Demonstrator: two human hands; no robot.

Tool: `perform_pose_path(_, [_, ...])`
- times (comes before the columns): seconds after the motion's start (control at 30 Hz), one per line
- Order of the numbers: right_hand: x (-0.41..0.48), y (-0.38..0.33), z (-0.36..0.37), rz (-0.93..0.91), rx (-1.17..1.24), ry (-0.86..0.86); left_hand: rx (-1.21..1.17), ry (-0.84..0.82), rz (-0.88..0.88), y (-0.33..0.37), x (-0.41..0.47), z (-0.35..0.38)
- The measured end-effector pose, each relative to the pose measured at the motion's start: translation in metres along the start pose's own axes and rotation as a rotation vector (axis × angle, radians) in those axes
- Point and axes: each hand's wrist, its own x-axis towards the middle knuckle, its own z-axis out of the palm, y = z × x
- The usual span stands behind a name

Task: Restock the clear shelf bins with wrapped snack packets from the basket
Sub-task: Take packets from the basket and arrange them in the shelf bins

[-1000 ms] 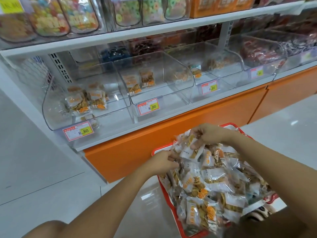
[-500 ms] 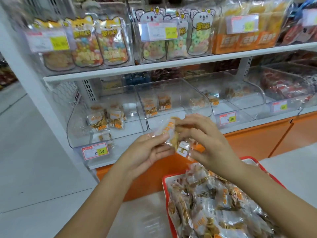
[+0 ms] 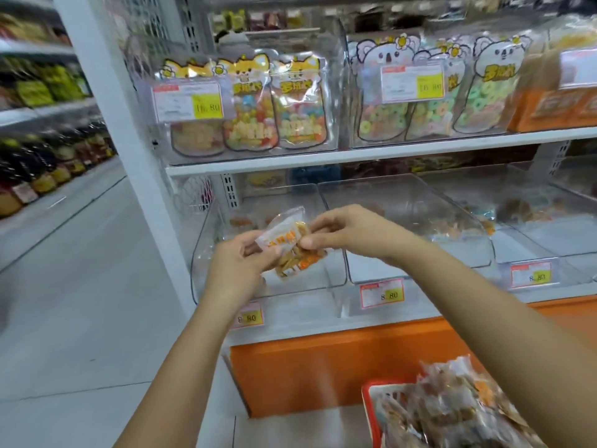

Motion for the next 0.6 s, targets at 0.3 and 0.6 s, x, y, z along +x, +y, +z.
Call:
perform_pose_path(0.3, [0.104, 0.002, 0.047, -0.017, -0.138, -0.126, 0.535, 0.295, 0.181, -0.006, 0.046, -0.045])
perform_pose_path(0.6, [0.146, 0.03, 0.121, 0.115, -0.606, -0.585, 1.03, 0.265, 0.112, -0.029, 0.094, -0.047])
